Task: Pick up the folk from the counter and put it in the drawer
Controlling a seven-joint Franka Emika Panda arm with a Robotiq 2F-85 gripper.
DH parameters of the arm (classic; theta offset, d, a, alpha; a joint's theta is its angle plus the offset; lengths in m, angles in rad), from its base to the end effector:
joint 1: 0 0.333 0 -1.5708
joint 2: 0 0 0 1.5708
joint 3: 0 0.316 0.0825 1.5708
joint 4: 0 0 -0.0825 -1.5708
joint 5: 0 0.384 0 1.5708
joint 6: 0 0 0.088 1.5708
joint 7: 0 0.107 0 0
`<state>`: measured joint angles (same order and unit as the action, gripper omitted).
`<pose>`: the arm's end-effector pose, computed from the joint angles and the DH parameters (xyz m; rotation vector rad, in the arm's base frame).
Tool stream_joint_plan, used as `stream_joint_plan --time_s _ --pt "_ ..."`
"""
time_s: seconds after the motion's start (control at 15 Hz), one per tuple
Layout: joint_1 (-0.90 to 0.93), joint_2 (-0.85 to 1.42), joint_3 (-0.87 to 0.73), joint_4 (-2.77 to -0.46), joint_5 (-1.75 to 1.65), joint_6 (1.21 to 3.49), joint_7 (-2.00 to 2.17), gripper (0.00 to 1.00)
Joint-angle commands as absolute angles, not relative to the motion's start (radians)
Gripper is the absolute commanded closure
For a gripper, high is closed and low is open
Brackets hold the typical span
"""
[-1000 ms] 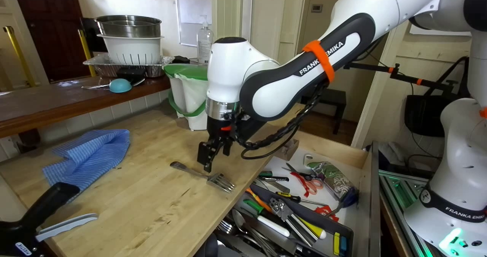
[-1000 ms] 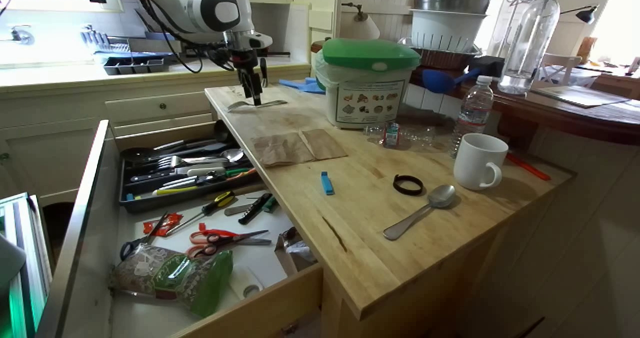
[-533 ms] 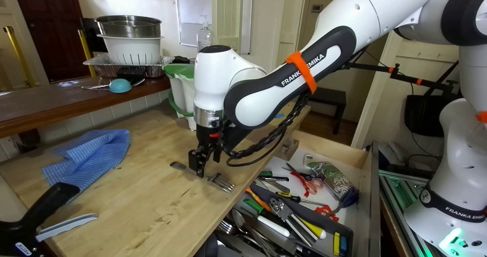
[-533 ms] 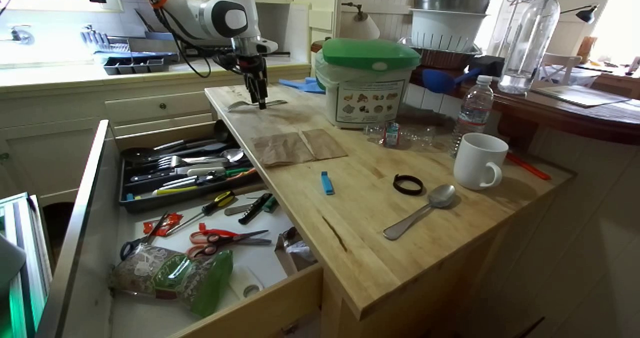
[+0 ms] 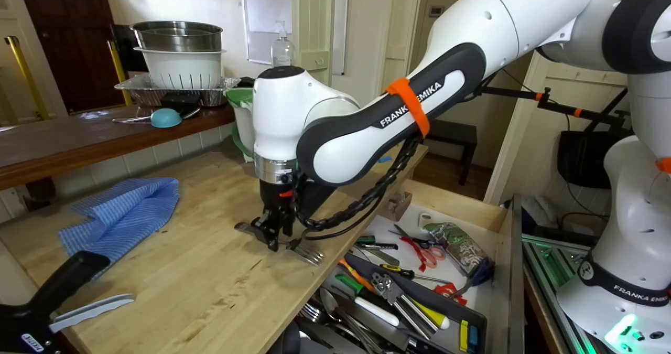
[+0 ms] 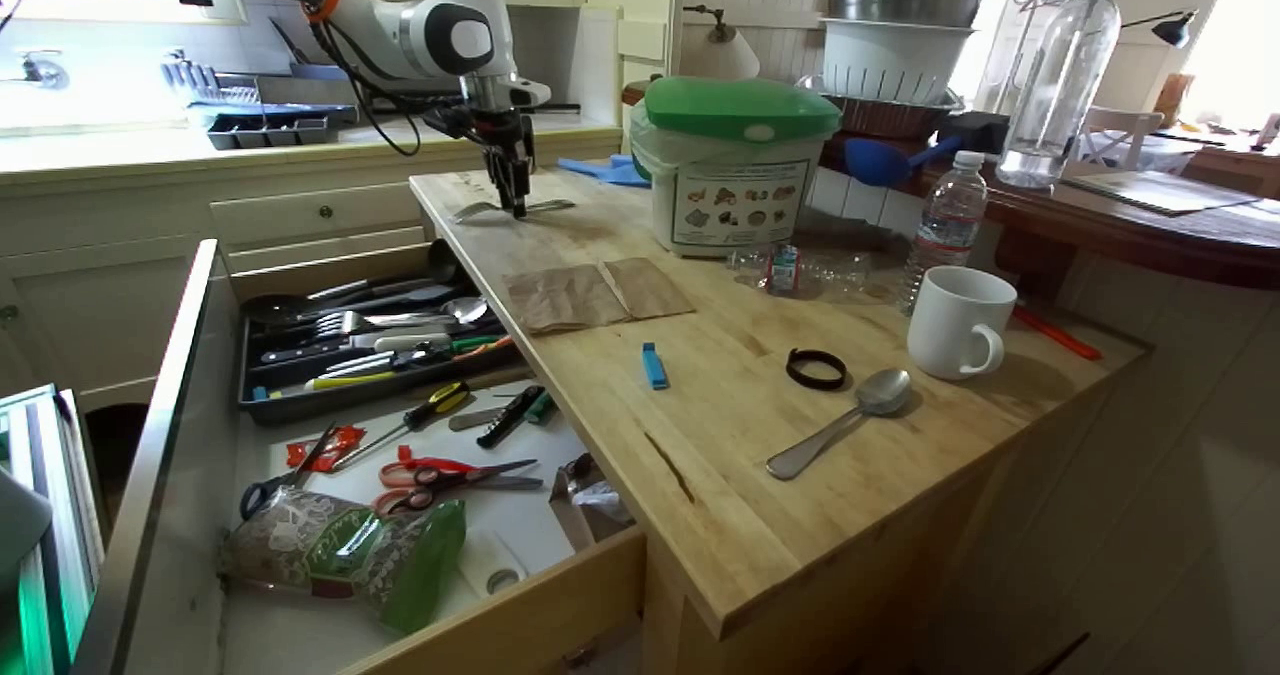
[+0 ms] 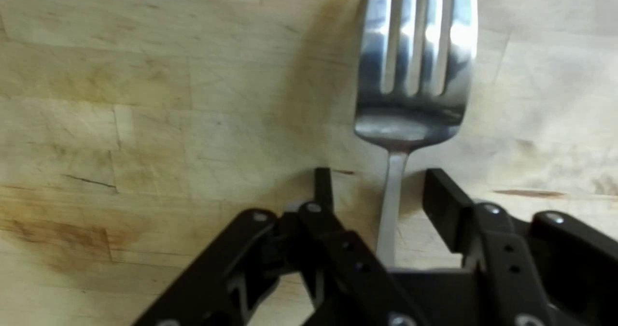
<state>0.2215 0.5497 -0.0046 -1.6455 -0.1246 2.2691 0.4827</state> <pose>0.6754 0.1460 0.3017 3.0546 -0.2886 0.1594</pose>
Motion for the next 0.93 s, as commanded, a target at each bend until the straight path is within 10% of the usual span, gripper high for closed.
stream_joint_plan --time_s 0.0,0.2,0.87 --pt "0.239 0.575 -0.021 -1.605 -0.134 2.222 0.489 0.80" --pt "0.236 0.571 -0.021 -1.602 -0.127 2.208 0.496 1.00" --pt "0.118 0.185 0.079 -1.982 0.040 2.130 0.113 0.98"
